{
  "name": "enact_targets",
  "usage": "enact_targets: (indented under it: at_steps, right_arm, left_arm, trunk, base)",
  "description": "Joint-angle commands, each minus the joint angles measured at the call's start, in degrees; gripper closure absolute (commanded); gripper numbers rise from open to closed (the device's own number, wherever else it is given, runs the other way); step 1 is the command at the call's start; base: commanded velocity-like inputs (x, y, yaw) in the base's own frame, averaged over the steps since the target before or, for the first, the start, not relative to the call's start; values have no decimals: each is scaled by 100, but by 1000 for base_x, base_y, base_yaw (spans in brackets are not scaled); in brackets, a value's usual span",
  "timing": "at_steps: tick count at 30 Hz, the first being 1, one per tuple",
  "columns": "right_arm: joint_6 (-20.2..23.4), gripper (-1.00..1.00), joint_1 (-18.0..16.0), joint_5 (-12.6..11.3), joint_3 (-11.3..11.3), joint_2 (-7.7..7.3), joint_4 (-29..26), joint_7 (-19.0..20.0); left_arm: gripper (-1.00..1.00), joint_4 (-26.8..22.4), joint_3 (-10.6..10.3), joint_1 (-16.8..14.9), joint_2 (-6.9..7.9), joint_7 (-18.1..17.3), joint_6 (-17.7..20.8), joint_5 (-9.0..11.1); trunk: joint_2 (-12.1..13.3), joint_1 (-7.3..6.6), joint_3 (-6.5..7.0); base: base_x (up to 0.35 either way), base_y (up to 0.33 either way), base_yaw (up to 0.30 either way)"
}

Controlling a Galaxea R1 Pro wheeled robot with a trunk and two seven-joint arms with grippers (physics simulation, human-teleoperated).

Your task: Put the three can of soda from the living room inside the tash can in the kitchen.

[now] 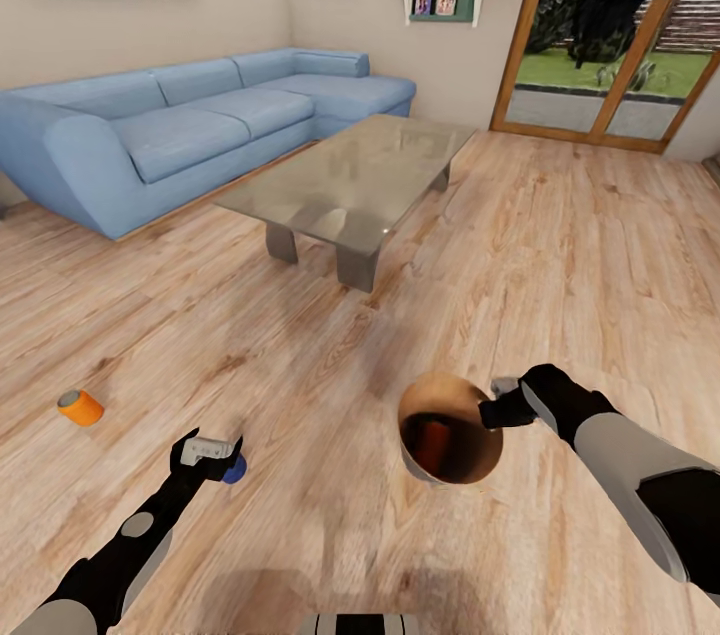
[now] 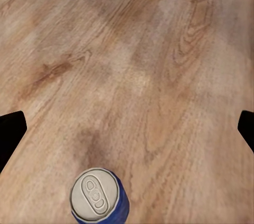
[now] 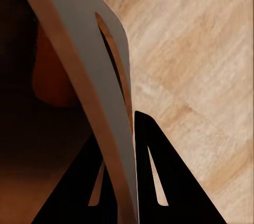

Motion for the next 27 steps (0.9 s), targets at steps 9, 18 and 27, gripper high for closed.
enact_targets:
  at_steps: [9,18,27]
  right_arm:
    - [64,100,350,-142,-176,-44,-682,46]
    - [56,100,391,-144,-216,-84,-927,50]
    - [27,100,456,-158,-203,-341,-1263,73]
  left_arm:
    - [-100,1,0,0,0,-1,-2,-7]
    - [-100,1,0,0,0,-3,-2,-8]
    - [-100,1,-8,0,0,-10,-2,-8]
  trunk:
    - [0,0,-3]
    - [0,0,-3]
    - [0,0,-3]
  base:
    - [0,0,0]
    - [0,0,0]
    - [0,0,0]
